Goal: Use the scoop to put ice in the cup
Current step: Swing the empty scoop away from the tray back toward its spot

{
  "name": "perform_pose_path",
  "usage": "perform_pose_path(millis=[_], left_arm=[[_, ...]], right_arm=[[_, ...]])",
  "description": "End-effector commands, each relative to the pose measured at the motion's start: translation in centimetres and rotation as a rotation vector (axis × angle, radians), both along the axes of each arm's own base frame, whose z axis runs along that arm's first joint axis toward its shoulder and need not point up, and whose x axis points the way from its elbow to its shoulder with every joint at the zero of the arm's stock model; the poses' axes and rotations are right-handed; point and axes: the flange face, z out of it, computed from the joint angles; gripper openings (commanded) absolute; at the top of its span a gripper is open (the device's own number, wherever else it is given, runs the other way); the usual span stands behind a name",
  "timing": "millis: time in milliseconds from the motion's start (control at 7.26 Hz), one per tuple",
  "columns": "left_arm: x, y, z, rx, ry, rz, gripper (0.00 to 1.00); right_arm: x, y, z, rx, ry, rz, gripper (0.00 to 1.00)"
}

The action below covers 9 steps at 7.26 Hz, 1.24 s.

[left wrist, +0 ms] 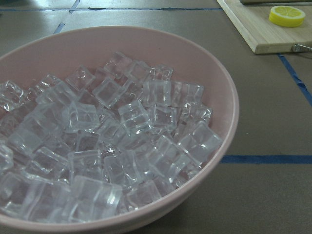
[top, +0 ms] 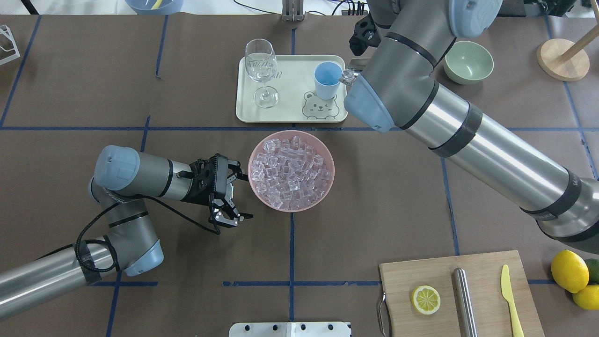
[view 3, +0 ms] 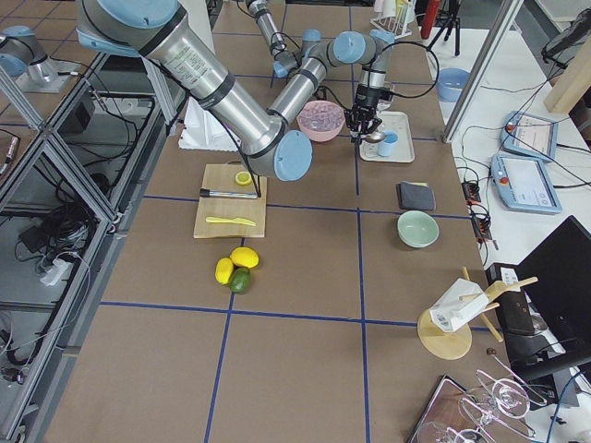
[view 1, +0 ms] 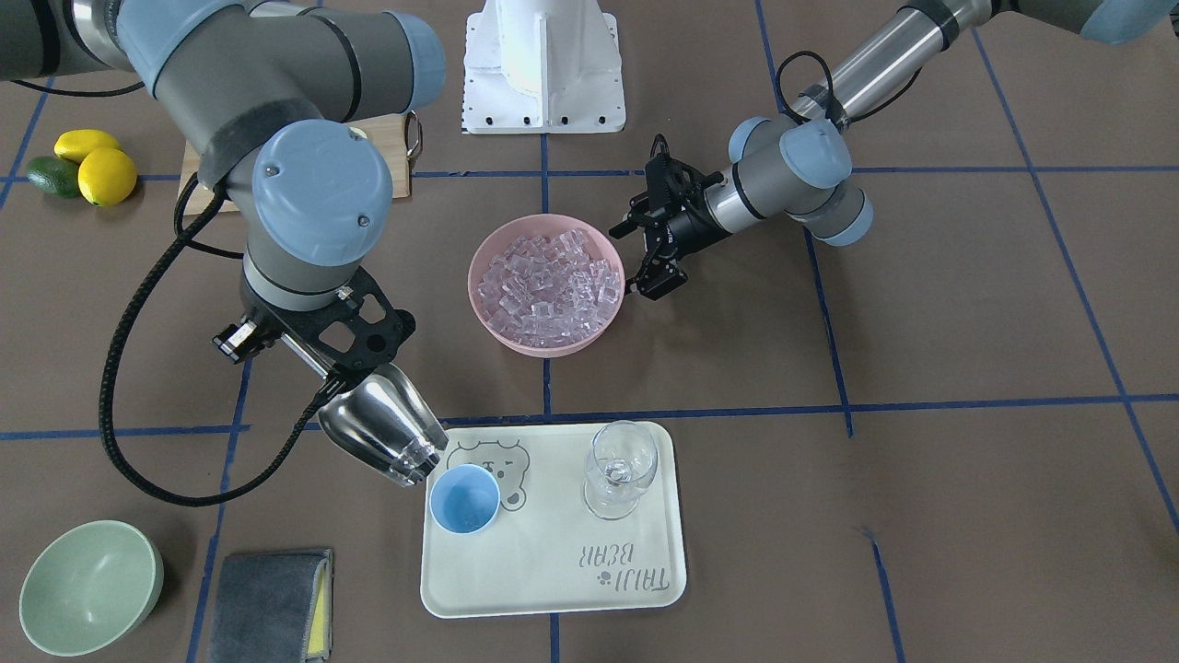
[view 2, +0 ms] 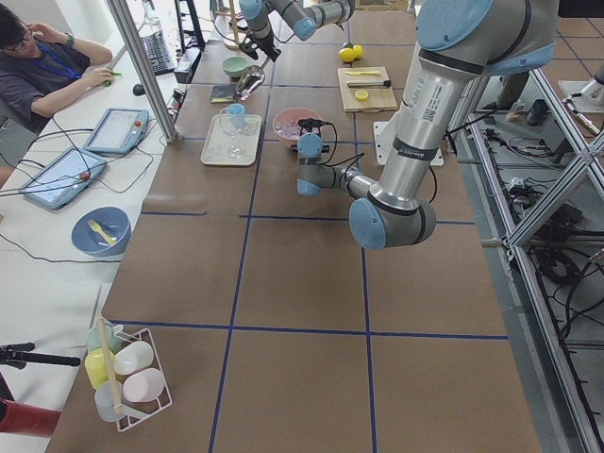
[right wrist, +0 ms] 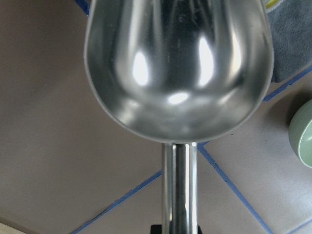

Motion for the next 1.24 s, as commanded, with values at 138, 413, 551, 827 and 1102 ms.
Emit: perform_pose_path(millis=[138, 413, 551, 827, 1102], left_arm=[[0.0, 0.0, 0.0, 0.0, 0.0, 0.0, 1.0], [0.0, 0.0, 0.0, 0.0, 0.0, 0.0, 1.0], [0.0, 0.0, 0.1, -0.001, -0.002, 0.0, 1.0], [-0.2, -0.1, 0.0, 0.001, 0.0, -0.002, 1.0], [-0.2, -0.1, 0.0, 0.001, 0.0, -0.002, 1.0]], right_arm=[[-0.7, -2.3, -1.6, -0.019, 0.012, -0.008, 0.0], [-0.7, -2.3, -1.7, -0.016, 0.009, -0.016, 0.0], [-0.4, -2.3, -1.9, -0.014, 0.003, -0.013, 0.0], [1.9, -3.3, -2.6, -0.068, -0.073, 0.047, 0.0], [7.3, -3.0, -2.8, -0.132, -0.152, 0.234, 0.0]])
